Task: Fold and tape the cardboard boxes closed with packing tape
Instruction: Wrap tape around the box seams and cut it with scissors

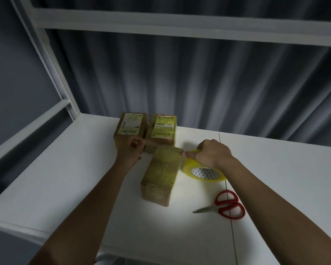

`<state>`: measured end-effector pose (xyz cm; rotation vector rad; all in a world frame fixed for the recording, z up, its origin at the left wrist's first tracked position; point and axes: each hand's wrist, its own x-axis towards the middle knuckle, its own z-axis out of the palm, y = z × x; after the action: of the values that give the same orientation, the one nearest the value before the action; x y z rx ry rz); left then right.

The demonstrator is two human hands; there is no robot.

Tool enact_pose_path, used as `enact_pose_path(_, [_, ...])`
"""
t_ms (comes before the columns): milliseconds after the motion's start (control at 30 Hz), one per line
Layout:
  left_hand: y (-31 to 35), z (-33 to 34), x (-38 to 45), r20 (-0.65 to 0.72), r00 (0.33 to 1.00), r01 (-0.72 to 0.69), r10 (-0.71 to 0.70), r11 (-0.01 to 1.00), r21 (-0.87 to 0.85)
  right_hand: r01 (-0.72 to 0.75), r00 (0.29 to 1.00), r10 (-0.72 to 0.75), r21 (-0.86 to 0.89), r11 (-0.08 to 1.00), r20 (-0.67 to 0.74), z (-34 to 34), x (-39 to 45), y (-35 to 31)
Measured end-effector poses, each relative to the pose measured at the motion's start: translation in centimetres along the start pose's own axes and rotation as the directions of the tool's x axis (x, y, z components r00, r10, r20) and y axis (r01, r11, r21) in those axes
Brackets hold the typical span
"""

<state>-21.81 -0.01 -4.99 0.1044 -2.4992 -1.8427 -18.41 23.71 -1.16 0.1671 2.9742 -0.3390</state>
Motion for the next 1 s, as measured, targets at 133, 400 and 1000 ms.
enact_pose_path(133, [-0.4,0.3,0.2,0.017,0.999,0.033,-0.032,0.999,-0.033,-0.018,1.000,0.018,-0.021,1.000,0.004,0.0,0.2,0.3])
enact_pose_path(400, [-0.9,0.5,0.5,0.041,0.997,0.071,-0.068,0.995,-0.069,-0.030,0.999,0.031,-0.039,0.999,0.021,-0.4,0.1,0.3])
enact_pose_path(1000, [-3.6,1.2,0.3,0.242,0.910,0.367,-0.336,0.925,-0.096,-0.032,0.999,0.033,-0.030,0.999,0.040,1.3,0.5,-0.3])
